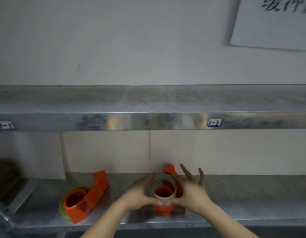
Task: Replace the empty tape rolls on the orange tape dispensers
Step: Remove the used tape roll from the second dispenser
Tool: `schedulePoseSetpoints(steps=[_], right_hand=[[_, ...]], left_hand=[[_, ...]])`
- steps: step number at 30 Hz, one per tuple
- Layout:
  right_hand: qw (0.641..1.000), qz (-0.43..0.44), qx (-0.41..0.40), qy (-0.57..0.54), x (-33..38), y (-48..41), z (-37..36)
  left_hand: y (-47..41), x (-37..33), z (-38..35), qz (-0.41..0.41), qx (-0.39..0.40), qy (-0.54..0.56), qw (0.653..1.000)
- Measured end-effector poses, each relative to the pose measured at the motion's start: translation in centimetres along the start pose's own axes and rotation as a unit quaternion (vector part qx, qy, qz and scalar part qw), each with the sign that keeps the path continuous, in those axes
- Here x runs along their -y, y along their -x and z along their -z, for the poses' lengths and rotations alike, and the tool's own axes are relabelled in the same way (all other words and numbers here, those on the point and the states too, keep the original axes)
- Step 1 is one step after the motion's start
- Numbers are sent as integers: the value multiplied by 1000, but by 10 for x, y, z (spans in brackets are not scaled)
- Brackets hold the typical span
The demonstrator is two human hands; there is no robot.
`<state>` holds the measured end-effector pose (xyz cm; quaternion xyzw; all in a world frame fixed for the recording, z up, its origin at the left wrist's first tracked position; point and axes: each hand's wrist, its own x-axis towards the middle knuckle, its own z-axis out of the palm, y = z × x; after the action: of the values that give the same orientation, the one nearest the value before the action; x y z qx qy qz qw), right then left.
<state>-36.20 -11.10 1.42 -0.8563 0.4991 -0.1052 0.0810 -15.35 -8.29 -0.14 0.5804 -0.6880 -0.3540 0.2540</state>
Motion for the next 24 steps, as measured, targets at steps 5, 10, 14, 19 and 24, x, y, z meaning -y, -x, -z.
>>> schedulePoseSetpoints(steps=[5, 10, 14, 19, 24], right_hand=[[999, -29, -22, -24, -15, 21, 44], [990, -45, -62, -115, -65, 58, 82], [972, -76, -72, -211, -125, 94, 100], [959, -117, -50, -253, -220, 139, 114], [960, -128, -12, -250, -327, 175, 123]], left_hand=[[-14, -41, 0, -35, -8, -7, 999], [-33, -101, -36, -81, -3, -3, 997], [-57, -144, -90, -92, 27, 3, 995], [-92, -200, -176, -99, 66, 11, 993], [-127, -253, -271, -68, 61, 23, 996]])
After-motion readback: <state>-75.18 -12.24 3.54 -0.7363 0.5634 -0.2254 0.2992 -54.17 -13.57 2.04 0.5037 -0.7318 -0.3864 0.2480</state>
